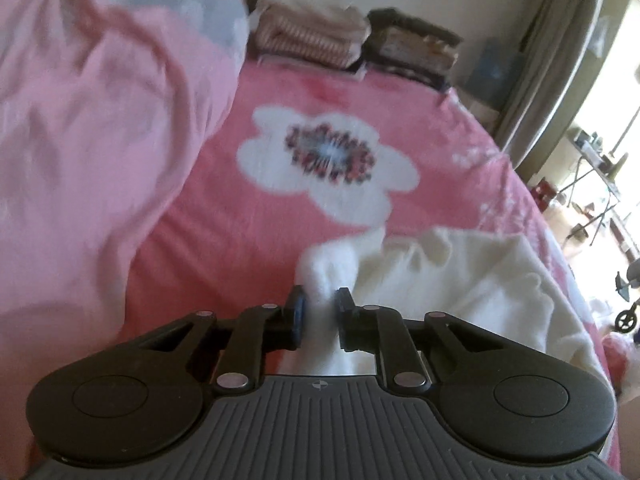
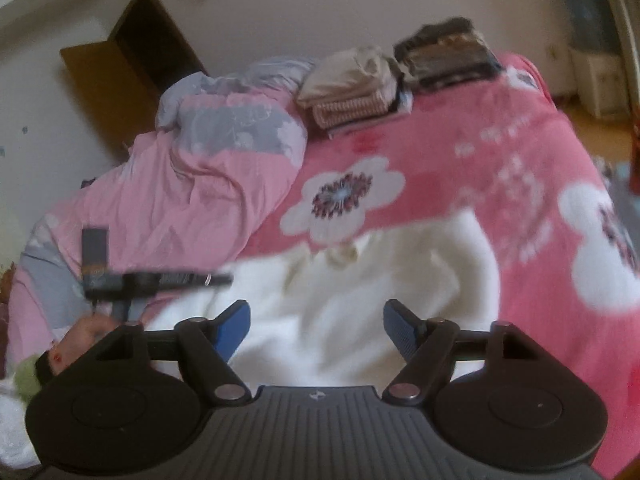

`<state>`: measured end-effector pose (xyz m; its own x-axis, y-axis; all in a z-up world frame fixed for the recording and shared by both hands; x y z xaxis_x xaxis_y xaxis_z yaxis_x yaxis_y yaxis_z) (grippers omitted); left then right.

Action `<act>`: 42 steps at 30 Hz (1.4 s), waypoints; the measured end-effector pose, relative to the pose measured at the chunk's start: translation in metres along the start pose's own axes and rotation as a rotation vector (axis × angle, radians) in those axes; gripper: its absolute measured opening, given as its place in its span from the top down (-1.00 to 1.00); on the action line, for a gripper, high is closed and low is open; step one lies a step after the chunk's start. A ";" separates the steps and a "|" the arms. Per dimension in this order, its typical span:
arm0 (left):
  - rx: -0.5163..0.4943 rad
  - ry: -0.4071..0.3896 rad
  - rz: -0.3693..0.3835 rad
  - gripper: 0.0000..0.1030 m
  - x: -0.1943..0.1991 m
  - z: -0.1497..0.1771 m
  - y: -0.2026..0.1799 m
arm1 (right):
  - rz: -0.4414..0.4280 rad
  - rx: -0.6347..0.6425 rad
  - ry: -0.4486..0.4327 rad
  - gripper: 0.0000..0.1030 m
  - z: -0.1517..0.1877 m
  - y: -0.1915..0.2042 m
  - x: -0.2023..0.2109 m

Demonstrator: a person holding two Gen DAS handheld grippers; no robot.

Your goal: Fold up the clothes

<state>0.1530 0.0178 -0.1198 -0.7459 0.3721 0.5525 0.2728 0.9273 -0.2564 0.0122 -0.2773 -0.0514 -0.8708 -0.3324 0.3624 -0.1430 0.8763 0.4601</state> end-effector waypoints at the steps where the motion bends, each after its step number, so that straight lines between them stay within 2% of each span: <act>1: 0.015 0.000 0.007 0.30 0.004 0.001 0.003 | 0.005 0.030 0.002 -0.62 -0.005 -0.006 -0.011; 4: 0.068 0.003 0.023 -0.13 0.021 -0.002 0.011 | 0.023 0.115 0.060 -0.81 -0.014 -0.026 -0.051; 6: 0.095 0.007 0.025 -0.31 0.035 -0.006 0.017 | 0.046 0.139 0.102 -0.81 -0.019 -0.043 -0.078; 8: 0.096 0.022 0.023 -0.58 0.048 -0.009 0.022 | 0.085 0.111 0.146 -0.82 -0.022 -0.066 -0.104; 9: 0.095 0.032 0.021 -0.68 0.054 -0.011 0.024 | 0.108 0.069 0.159 -0.82 -0.022 -0.079 -0.113; 10: 0.094 0.042 0.024 -0.89 0.058 -0.011 0.025 | 0.132 0.025 0.173 -0.82 -0.021 -0.093 -0.122; 11: 0.093 0.054 0.031 -0.98 0.061 -0.010 0.026 | 0.152 -0.033 0.178 -0.82 -0.021 -0.106 -0.127; 14: 0.079 0.115 0.040 -0.98 0.065 0.002 0.028 | 0.173 -0.267 0.192 -0.82 -0.008 -0.145 -0.134; 16: 0.074 0.176 0.037 -0.98 0.060 0.017 0.029 | 0.140 -0.375 0.216 -0.82 0.007 -0.156 -0.135; 21: 0.133 0.337 0.021 -0.98 0.036 0.056 0.033 | 0.021 -0.478 0.278 -0.83 0.037 -0.145 -0.132; 25: 0.262 0.380 0.014 -0.98 0.019 0.071 0.034 | -0.059 -0.535 0.311 -0.83 0.043 -0.139 -0.136; 28: 0.295 0.374 0.039 -0.82 0.011 0.074 0.026 | -0.080 -0.508 0.338 -0.73 0.045 -0.135 -0.141; 30: 0.271 0.359 0.046 -0.51 0.007 0.075 0.017 | -0.082 -0.457 0.343 -0.66 0.046 -0.129 -0.140; 31: 0.251 0.351 0.047 -0.35 0.005 0.074 0.012 | -0.083 -0.431 0.345 -0.53 0.046 -0.126 -0.139; 32: 0.228 0.342 0.049 -0.16 0.003 0.073 0.008 | -0.073 -0.403 0.343 -0.28 0.046 -0.123 -0.139; 33: 0.204 0.330 0.051 -0.07 0.002 0.072 0.004 | -0.064 -0.374 0.341 -0.11 0.046 -0.121 -0.138; 34: 0.184 0.317 0.052 0.08 0.002 0.071 0.002 | -0.052 -0.342 0.333 0.25 0.045 -0.119 -0.136; 35: 0.168 0.303 0.051 0.23 0.001 0.069 0.000 | -0.042 -0.311 0.314 0.40 0.043 -0.116 -0.134; 38: 0.143 0.261 0.060 0.38 -0.001 0.063 -0.005 | -0.017 -0.222 0.240 0.48 0.033 -0.107 -0.124; 42: 0.107 0.209 0.096 0.45 -0.009 0.052 -0.018 | -0.020 -0.175 0.121 0.52 0.011 -0.100 -0.107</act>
<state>0.1234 -0.0043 -0.1616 -0.5751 0.4690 0.6703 0.2620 0.8818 -0.3922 0.1147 -0.3256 -0.1447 -0.8039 -0.3982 0.4418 -0.0666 0.7984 0.5984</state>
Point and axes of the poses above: each gripper's, at about its wrist camera, not at the fingertips, and x roughly against the way its jaws point, y to its left, z to its underside, the point moved 8 cm from there along -x, roughly the way its jaws point, and after that the axes turned 14 degrees about -y, right-handed, at the moved point
